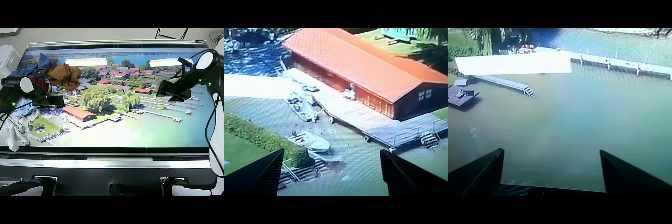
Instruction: Fold the clothes and pants, and hang the long-sleeved shirts on hangers.
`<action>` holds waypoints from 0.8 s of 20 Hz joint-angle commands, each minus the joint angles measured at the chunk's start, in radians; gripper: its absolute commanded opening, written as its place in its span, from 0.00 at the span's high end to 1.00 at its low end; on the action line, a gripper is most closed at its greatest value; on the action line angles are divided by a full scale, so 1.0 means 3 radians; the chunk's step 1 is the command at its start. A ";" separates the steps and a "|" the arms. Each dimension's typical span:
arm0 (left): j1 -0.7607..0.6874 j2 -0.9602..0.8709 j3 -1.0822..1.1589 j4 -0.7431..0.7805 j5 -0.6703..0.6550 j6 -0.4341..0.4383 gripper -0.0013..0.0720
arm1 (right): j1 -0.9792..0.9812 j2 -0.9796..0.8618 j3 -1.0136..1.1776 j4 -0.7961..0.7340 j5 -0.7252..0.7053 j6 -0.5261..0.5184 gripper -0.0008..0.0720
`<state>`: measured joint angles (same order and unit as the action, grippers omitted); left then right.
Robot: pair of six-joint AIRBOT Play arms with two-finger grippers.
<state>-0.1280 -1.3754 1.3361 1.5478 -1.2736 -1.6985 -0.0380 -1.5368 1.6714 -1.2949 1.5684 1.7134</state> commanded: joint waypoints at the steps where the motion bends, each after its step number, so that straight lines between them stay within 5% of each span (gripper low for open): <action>1: -0.0001 -0.0003 0.0000 0.0000 0.0000 0.0000 0.04 | 0.0003 -0.0003 0.0003 0.0001 0.0000 0.0001 0.06; 12: -0.0001 -0.0003 0.0000 0.0001 0.0000 -0.0001 0.04 | 0.0003 -0.0003 0.0003 0.0000 0.0000 0.0001 0.06; 16: -0.0014 -0.0047 -0.0003 -0.0078 0.0627 -0.0062 0.04 | 0.0004 -0.0003 0.0003 0.0017 -0.0509 0.0001 0.06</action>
<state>-0.1307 -1.3819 1.3357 1.5444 -1.1931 -1.7077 -0.0380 -1.5368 1.6711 -1.2938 1.5200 1.7134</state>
